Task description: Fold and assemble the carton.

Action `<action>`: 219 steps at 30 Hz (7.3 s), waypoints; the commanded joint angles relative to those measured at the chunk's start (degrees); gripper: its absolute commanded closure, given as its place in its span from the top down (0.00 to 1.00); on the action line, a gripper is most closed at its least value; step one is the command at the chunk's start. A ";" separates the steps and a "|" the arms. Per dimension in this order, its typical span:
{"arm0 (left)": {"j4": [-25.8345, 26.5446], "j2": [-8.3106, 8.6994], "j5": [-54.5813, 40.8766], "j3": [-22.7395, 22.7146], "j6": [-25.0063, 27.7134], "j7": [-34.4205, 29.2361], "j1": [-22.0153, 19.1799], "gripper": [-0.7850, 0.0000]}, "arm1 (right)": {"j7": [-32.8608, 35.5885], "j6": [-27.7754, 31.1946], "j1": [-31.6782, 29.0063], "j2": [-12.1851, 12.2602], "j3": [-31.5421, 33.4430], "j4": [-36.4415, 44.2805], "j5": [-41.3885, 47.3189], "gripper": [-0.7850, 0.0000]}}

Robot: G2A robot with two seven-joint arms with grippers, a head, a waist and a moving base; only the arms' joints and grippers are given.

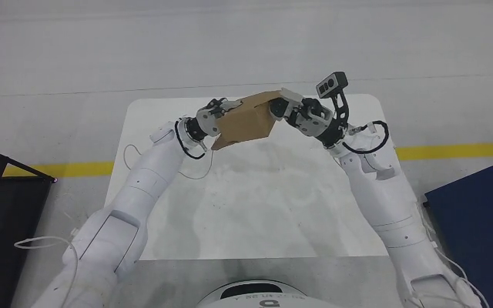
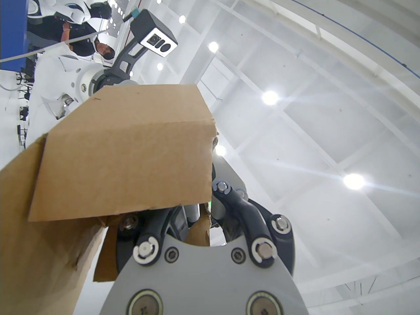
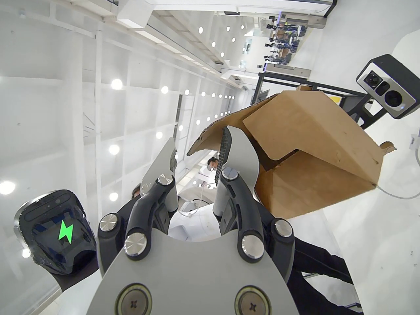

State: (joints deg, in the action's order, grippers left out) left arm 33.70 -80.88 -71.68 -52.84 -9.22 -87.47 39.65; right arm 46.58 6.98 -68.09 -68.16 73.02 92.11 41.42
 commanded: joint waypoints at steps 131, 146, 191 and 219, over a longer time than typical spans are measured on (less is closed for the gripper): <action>0.79 -1.17 4.27 -2.18 -2.61 -0.53 1.18 0.00 | 6.67 -28.39 0.90 4.26 3.50 5.57 -19.60 0.52; 4.10 -0.47 4.42 -0.47 -4.52 -0.53 2.24 0.00 | 10.01 -28.28 0.75 4.82 3.23 2.44 -16.26 0.52; 13.58 3.61 -12.40 11.56 -7.09 -0.53 2.95 0.00 | 14.30 -24.77 -3.37 6.52 9.17 -0.31 -6.04 1.00; 20.88 6.13 -11.31 9.49 -12.82 5.24 8.84 0.00 | 18.07 -18.21 -1.15 8.19 8.61 2.86 -19.69 1.00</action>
State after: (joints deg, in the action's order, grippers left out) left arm 54.52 -74.75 -83.03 -43.34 -21.96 -82.32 48.49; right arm 64.26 -11.37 -69.30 -60.03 81.74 94.87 22.15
